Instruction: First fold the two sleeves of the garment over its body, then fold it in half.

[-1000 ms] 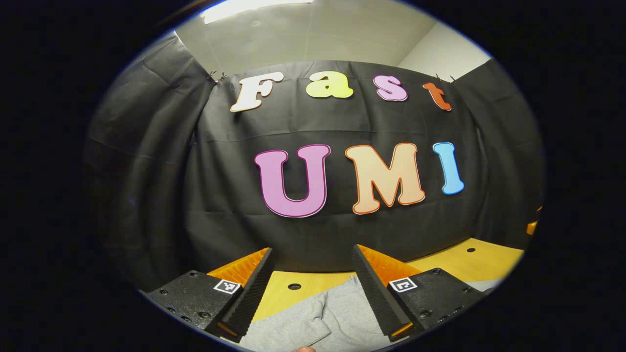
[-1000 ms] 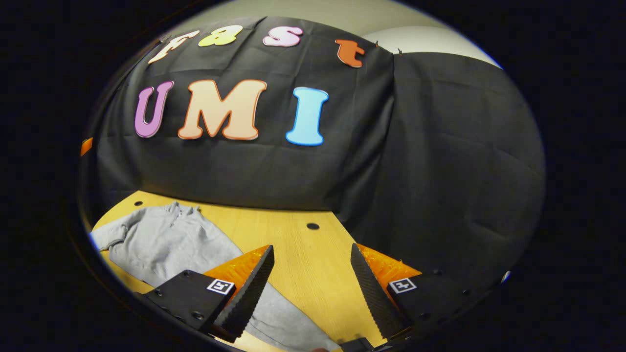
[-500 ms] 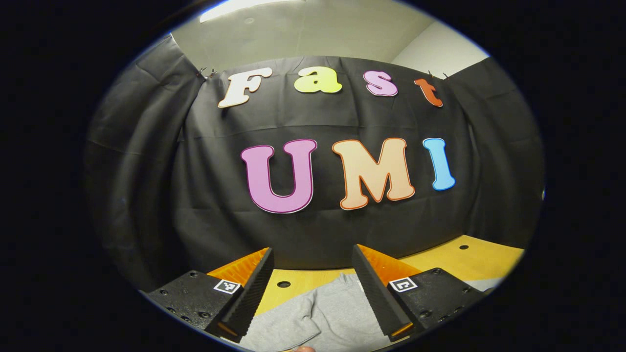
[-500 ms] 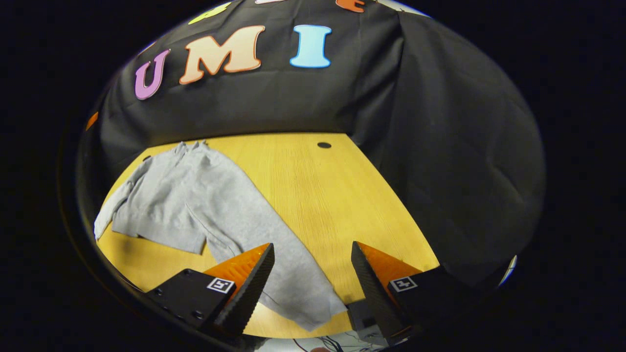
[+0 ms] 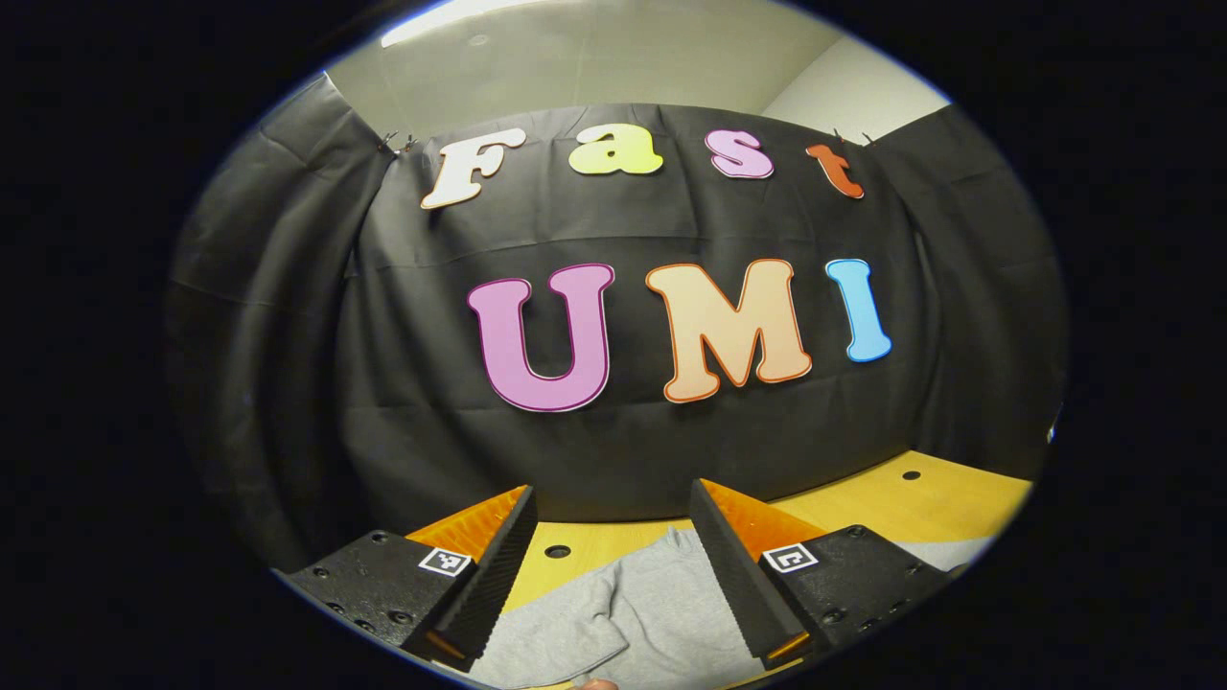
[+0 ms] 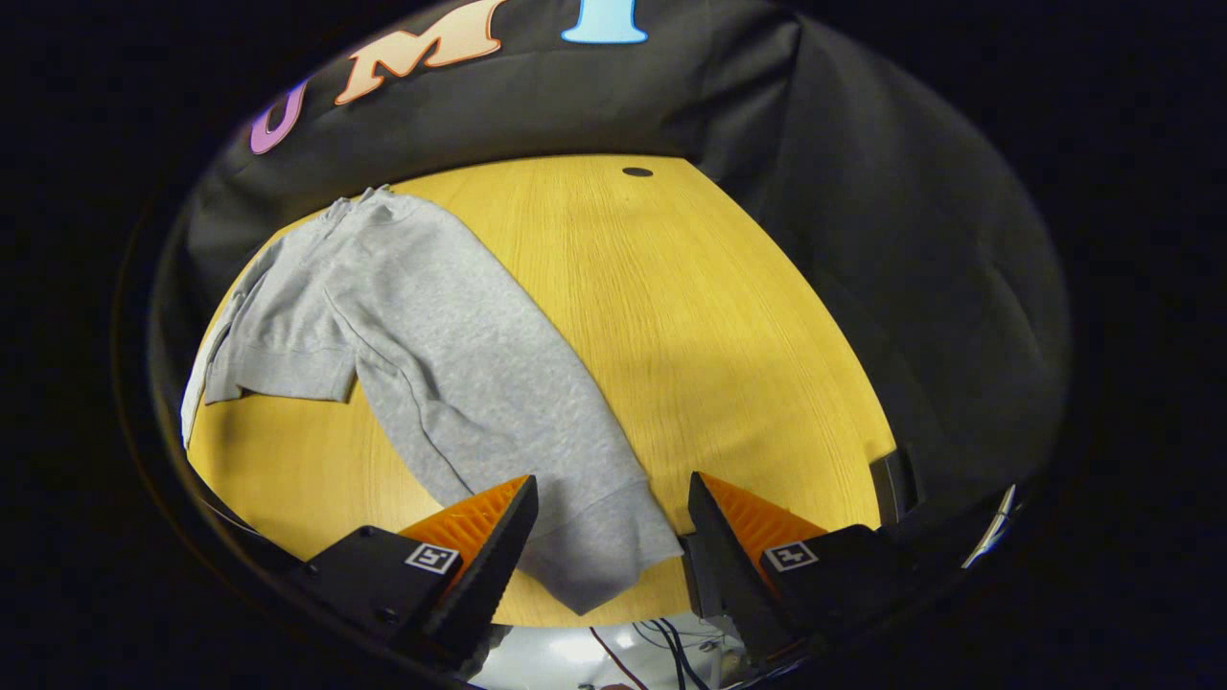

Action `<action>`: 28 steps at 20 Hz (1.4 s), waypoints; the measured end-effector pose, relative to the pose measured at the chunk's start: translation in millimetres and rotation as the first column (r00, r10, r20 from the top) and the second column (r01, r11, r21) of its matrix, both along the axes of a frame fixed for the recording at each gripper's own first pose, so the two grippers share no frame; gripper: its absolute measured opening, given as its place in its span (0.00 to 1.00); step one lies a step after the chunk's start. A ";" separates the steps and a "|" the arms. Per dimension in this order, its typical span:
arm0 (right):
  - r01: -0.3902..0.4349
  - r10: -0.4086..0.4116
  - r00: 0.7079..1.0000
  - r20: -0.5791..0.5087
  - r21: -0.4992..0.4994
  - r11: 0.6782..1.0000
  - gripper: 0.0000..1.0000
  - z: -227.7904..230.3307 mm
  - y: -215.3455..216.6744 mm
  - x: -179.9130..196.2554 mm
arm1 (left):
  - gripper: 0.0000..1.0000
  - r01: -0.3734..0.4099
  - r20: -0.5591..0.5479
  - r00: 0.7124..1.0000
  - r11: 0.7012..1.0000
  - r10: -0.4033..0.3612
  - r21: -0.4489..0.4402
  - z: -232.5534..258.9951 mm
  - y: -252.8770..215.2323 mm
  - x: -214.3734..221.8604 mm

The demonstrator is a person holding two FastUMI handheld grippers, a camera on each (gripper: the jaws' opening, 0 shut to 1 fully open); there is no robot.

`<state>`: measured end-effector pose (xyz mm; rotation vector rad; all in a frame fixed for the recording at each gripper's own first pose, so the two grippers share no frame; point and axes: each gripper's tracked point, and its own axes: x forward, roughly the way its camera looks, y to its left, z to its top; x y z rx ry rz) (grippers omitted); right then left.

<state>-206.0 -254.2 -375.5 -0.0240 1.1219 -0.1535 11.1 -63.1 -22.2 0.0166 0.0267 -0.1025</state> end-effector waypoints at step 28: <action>0.083 -0.118 0.988 0.104 0.291 0.953 0.03 64.8 81.5 109.8 | 0.94 -0.204 -0.112 0.973 0.979 0.201 -0.021 -41.4 52.0 -3.3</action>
